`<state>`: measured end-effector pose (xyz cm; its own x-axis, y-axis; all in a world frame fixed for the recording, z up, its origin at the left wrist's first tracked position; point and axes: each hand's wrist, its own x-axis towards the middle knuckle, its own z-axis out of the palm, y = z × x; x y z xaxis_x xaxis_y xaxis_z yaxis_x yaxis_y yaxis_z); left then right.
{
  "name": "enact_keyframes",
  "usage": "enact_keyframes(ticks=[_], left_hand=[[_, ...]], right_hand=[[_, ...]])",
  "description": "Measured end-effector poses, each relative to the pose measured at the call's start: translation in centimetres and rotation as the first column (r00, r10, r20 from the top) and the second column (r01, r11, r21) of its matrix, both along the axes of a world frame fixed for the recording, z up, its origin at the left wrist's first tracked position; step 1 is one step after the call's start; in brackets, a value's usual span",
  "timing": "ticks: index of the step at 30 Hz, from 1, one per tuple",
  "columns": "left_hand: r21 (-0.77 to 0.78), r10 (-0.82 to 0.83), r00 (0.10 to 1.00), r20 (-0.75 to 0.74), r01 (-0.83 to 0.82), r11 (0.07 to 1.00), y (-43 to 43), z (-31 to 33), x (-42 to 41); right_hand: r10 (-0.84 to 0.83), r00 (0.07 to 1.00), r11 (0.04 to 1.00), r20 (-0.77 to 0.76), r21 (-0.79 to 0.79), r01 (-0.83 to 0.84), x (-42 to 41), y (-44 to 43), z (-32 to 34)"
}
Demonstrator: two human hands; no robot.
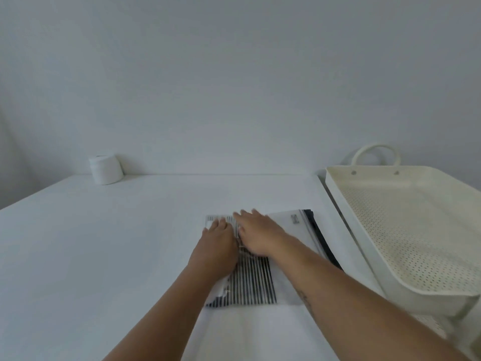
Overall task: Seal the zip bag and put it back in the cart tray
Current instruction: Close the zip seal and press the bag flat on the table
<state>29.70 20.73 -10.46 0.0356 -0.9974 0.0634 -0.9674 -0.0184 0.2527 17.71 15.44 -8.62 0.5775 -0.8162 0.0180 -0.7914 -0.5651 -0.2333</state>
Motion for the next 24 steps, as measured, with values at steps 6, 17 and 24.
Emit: enact_keyframes(ticks=[6, 17, 24], left_hand=[[0.034, -0.017, 0.998, 0.068, 0.014, 0.999, -0.2, -0.6, 0.3], [0.022, 0.001, 0.998, 0.067, -0.003, 1.0, 0.3, -0.4, 0.0], [0.041, -0.032, 0.998, -0.052, 0.034, 0.999, 0.9, 0.2, 0.4]], right_hand=[[-0.02, 0.999, 1.0, 0.027, 0.004, 0.02, 0.4, -1.1, -3.8], [-0.231, 0.964, 0.972, -0.132, 0.01, 0.235, -7.4, -4.1, -3.4], [-0.211, 0.977, 0.977, -0.036, -0.037, 0.21, -6.8, -2.0, -0.6]])
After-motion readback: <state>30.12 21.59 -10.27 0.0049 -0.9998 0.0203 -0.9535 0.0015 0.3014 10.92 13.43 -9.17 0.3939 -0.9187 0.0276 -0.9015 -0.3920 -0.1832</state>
